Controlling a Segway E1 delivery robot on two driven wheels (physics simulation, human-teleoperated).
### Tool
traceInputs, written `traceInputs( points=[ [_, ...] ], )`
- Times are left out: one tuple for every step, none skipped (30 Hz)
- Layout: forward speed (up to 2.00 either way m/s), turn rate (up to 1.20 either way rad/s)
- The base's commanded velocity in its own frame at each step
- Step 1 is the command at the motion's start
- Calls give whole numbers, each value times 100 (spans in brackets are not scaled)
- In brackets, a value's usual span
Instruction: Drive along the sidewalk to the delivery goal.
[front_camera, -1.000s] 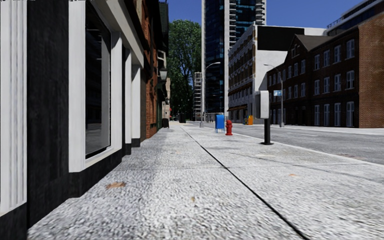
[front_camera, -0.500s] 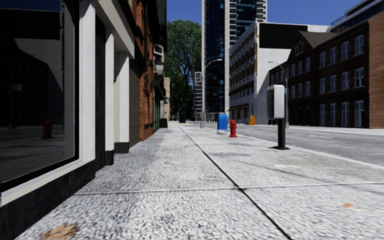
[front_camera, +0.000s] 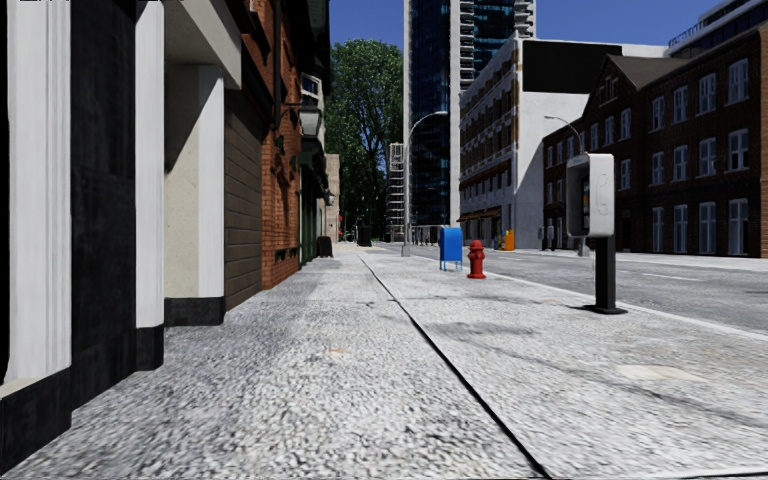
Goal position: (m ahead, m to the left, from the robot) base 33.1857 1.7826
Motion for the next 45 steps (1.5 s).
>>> traceInputs(
  points=[
    [200, 0],
    [200, 0],
    [200, 0],
    [200, 0],
    [200, 0],
    [200, 0],
    [200, 0],
    [200, 0],
    [200, 0],
    [200, 0],
    [200, 0],
    [200, 0],
    [200, 0],
    [200, 0],
    [200, 0],
    [200, 0],
    [200, 0],
    [200, 0],
    [200, 0],
    [200, 0],
    [200, 0],
    [200, 0],
    [200, 0],
    [200, 0],
    [200, 0],
    [200, 0],
    [200, 0],
    [200, 0],
    [200, 0],
    [200, 0],
    [200, 0],
    [200, 0],
    [200, 0],
    [200, 0],
    [200, 0],
    [200, 0],
    [200, 0],
    [200, 0],
    [200, 0],
    [200, 0],
    [200, 0],
    [200, 0],
    [200, 0],
    [200, 0],
    [200, 0]
  ],
)
